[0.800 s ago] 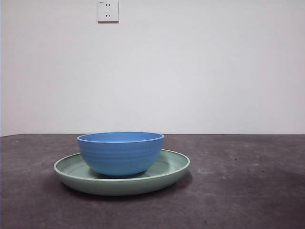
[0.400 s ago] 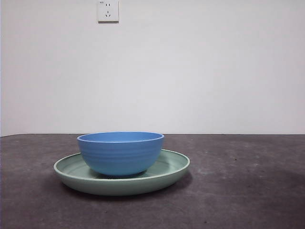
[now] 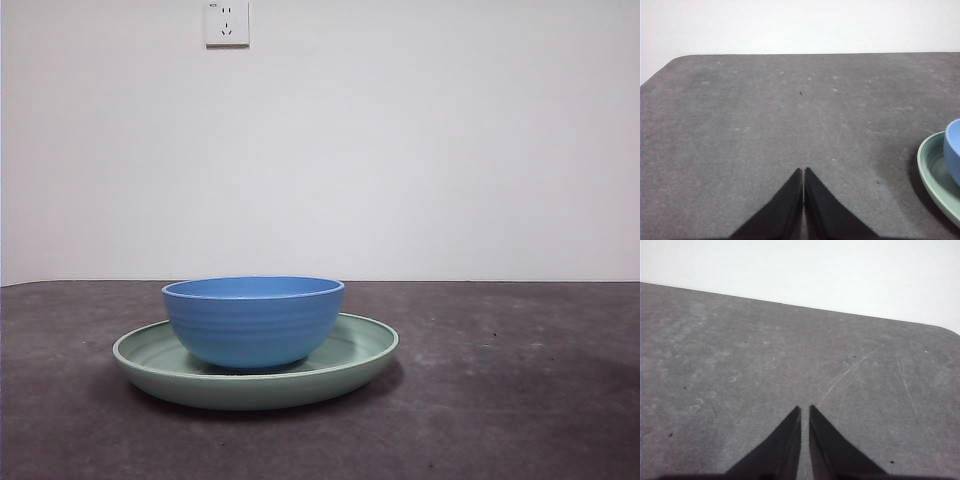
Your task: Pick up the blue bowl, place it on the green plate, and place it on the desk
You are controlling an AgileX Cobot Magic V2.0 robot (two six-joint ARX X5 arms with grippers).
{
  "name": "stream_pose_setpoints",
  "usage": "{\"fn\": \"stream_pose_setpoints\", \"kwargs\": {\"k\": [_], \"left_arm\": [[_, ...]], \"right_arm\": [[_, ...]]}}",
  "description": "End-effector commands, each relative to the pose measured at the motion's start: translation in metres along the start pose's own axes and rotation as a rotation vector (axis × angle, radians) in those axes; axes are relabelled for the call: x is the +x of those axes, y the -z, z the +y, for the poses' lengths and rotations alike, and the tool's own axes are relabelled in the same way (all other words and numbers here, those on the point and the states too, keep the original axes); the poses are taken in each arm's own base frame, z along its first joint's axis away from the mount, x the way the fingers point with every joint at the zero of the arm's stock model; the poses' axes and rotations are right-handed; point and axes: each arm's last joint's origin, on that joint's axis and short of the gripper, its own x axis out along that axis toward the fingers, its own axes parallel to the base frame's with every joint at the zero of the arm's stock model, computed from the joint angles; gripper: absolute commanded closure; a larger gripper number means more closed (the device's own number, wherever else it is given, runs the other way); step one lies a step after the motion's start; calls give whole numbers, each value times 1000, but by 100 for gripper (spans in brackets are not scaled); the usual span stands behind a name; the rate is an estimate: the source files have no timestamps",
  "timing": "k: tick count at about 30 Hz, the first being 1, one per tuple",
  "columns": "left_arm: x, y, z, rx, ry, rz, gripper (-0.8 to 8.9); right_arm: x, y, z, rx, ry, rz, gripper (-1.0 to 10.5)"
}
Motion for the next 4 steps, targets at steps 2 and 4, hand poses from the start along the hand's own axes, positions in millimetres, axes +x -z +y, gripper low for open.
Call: {"fn": "stream_pose_setpoints", "kwargs": {"k": [2, 4], "left_arm": [[2, 7, 0, -5, -2, 28, 807], [2, 7, 0, -5, -2, 28, 807]], "right_arm": [[0, 0, 0, -4, 6, -8, 924], [0, 0, 0, -4, 6, -8, 924]]}}
